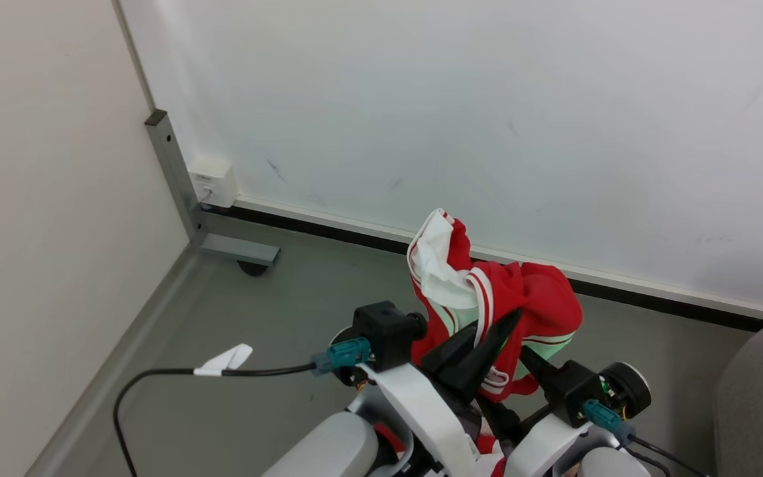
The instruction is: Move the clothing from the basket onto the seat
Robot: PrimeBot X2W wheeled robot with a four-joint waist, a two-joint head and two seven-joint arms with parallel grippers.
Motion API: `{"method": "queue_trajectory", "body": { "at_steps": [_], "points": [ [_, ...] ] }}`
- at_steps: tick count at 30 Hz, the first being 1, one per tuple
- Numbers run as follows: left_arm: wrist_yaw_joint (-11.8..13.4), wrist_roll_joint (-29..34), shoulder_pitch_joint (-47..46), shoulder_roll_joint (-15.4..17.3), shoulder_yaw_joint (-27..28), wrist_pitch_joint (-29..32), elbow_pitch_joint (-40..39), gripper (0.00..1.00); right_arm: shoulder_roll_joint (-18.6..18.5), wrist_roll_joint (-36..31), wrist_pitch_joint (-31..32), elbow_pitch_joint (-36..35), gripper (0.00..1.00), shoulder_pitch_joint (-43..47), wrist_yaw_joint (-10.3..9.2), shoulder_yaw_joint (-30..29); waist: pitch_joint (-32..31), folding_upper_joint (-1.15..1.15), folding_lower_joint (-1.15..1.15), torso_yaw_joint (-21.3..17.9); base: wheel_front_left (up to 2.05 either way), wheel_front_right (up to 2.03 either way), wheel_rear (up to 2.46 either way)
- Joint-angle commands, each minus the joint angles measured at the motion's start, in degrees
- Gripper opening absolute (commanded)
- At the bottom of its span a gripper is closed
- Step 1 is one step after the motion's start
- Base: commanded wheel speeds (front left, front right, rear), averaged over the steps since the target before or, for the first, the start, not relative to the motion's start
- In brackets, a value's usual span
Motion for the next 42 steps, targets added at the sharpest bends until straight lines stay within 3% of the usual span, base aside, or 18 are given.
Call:
{"method": "queue_trajectory", "body": {
  "at_steps": [1,2,14,16,18,19,20,21,22,32,42],
  "points": [
    [0.37,-0.98,0.53,0.11,-0.15,-0.10,-0.19,0.00,-0.07,0.00,0.02,-0.88,0.22,0.44,-0.12,-0.40,0.18,0.00,0.00,0.26,0.00,0.00,0.00],
    [0.44,-1.01,0.44,0.11,-0.16,-0.17,-0.12,0.00,-0.07,0.13,0.02,-1.16,0.00,0.58,-0.12,-0.47,0.22,0.00,0.00,0.31,0.00,0.00,0.00],
    [2.53,-1.25,-0.11,2.12,2.81,-2.38,3.30,0.00,-0.08,2.55,0.01,-4.96,0.00,3.38,-0.12,-3.64,0.61,0.00,0.00,-1.61,0.00,0.00,0.00],
    [2.87,-1.25,-0.07,2.68,3.48,-3.01,4.19,0.18,-0.07,4.17,0.01,-6.11,0.00,3.96,-0.12,-4.54,0.85,0.00,0.00,-2.33,0.00,0.00,0.00],
    [2.77,-1.40,0.26,2.66,3.34,-3.33,5.08,0.24,-0.08,5.58,0.01,-7.42,0.00,4.61,-0.12,-5.61,1.05,0.00,0.00,-3.07,0.00,0.00,0.00],
    [2.58,-1.23,0.36,2.66,3.21,-3.46,5.23,0.32,-0.08,6.35,0.01,-8.05,0.00,4.87,-0.12,-5.99,1.16,0.00,0.00,-3.48,0.00,0.00,0.00],
    [2.42,-0.90,0.33,2.73,2.91,-3.77,5.41,0.50,-0.08,7.23,0.01,-8.75,0.00,5.08,-0.12,-6.43,1.27,0.00,0.00,-3.90,0.00,0.00,0.00],
    [2.41,0.06,0.13,2.99,2.55,-4.22,5.63,0.83,-0.08,7.76,0.01,-9.27,0.00,5.03,-0.12,-6.76,1.38,0.00,0.00,-4.35,0.00,0.00,0.00],
    [2.25,0.59,-0.01,3.08,2.04,-4.63,5.72,1.00,-0.08,7.90,0.01,-9.76,0.00,4.96,-0.12,-7.30,1.47,0.00,0.00,-4.75,0.00,0.00,0.00],
    [1.43,2.83,0.86,3.07,-0.93,-7.68,4.74,1.00,-1.36,8.63,0.01,-13.61,0.00,4.88,-0.12,-13.55,2.47,0.00,0.00,-10.96,0.00,0.00,0.00],
    [1.43,5.20,1.33,3.78,-2.62,-9.56,4.48,1.00,-4.69,7.28,0.00,-17.10,0.00,5.59,-0.12,-18.65,3.60,0.00,0.00,-21.62,0.00,0.00,0.00]
  ]
}}
